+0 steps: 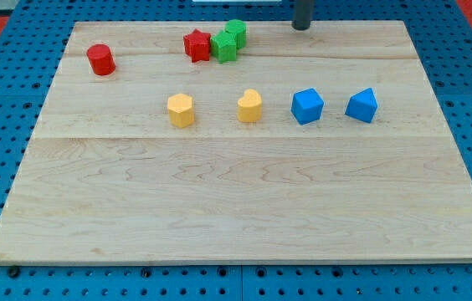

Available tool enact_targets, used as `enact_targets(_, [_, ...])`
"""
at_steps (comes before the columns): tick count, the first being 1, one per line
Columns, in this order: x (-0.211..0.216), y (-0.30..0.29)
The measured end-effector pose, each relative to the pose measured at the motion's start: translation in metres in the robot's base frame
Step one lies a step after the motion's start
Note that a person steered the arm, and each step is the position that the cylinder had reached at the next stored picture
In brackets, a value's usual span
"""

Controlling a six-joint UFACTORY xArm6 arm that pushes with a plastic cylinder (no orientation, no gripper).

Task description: Separate the green circle from the green star

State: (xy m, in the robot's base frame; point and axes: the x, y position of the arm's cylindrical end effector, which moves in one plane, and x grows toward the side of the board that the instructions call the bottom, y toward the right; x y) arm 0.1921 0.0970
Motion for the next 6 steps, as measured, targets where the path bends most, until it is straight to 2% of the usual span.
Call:
enact_targets(1, [0.001,-0.038])
enact_targets(2, [0.001,-0.113])
enact_targets(3, [0.003,-0.161])
enact_targets(4, [0.015,-0.144])
enact_targets(6, [0.054,-0.038])
